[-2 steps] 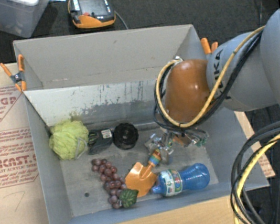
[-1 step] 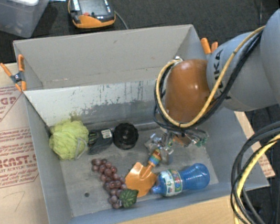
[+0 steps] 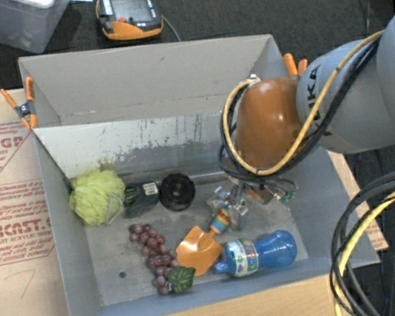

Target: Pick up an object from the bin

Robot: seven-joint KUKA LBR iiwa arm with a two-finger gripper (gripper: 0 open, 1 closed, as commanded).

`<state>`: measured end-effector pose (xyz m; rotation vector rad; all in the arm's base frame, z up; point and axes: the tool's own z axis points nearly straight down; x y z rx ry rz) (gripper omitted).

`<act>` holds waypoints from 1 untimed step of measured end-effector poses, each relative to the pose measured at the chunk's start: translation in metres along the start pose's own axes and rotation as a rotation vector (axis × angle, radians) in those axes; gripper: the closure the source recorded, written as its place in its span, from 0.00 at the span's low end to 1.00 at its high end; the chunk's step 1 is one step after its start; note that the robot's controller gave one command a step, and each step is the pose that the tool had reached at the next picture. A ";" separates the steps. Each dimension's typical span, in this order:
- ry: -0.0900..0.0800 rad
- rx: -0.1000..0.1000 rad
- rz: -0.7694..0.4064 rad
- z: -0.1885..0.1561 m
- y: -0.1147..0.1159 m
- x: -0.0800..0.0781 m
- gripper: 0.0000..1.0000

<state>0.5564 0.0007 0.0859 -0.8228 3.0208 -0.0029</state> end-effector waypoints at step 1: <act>-0.005 0.006 -0.038 -0.015 0.008 -0.008 1.00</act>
Offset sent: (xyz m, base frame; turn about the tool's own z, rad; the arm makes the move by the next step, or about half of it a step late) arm -0.0150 0.0509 -0.0159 -0.3175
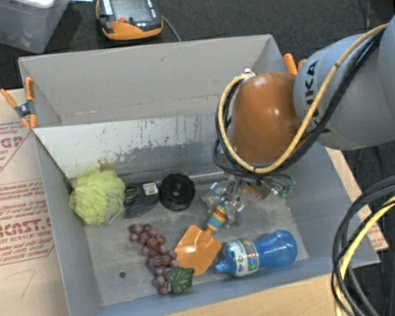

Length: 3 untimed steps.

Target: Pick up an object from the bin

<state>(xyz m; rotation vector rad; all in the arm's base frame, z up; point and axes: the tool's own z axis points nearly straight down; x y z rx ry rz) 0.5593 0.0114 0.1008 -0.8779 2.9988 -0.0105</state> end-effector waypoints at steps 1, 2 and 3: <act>-0.001 -0.001 -0.282 0.032 0.046 -0.007 1.00; 0.007 -0.008 -0.247 0.004 0.042 -0.001 1.00; 0.002 -0.008 -0.237 0.011 0.066 0.009 1.00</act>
Offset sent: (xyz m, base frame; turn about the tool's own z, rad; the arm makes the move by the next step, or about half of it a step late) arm -0.0171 0.0123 0.1420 -0.1016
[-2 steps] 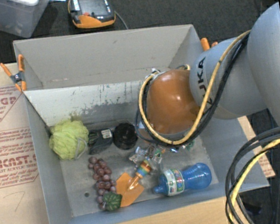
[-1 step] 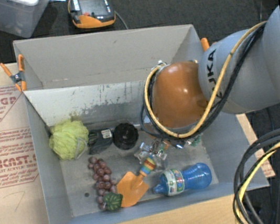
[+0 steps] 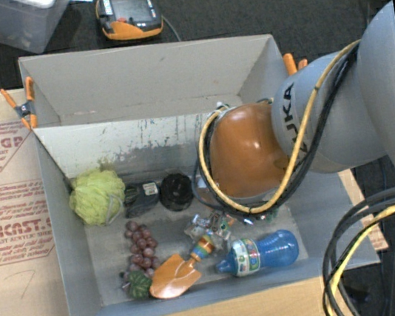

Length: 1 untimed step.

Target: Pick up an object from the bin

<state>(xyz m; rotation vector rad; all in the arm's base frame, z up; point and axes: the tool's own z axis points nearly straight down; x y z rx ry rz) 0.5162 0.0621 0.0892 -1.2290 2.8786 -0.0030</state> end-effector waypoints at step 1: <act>-0.003 0.006 0.006 -0.033 -0.026 0.001 1.00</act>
Offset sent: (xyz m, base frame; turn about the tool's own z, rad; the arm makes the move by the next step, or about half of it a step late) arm 0.0053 -0.0099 0.0039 0.0086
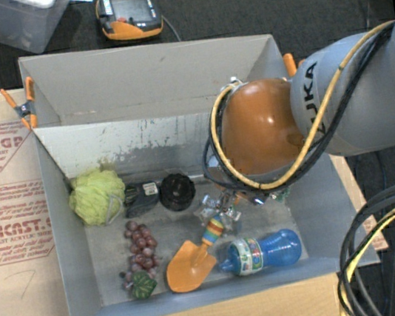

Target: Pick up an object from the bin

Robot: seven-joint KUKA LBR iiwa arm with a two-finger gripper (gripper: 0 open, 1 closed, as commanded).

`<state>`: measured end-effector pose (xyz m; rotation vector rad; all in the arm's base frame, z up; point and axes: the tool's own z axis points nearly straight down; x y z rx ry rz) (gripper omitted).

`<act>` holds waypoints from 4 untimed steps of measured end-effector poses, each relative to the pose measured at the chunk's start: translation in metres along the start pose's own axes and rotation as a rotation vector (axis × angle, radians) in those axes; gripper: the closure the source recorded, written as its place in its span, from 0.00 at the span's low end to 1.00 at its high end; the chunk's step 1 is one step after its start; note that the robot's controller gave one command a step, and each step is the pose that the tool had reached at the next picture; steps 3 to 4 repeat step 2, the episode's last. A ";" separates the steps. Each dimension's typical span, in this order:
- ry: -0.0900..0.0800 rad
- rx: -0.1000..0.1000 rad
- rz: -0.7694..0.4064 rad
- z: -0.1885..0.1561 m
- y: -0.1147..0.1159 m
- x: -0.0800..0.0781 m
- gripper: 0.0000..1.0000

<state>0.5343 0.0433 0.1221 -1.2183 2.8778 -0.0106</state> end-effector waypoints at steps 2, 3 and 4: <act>0.002 -0.006 0.004 -0.070 0.009 0.017 1.00; 0.002 -0.006 0.004 -0.070 0.009 0.017 1.00; 0.002 -0.006 0.004 -0.070 0.009 0.017 1.00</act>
Offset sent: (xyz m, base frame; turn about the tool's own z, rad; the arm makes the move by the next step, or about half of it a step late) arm -0.0232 -0.0134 0.1126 0.0033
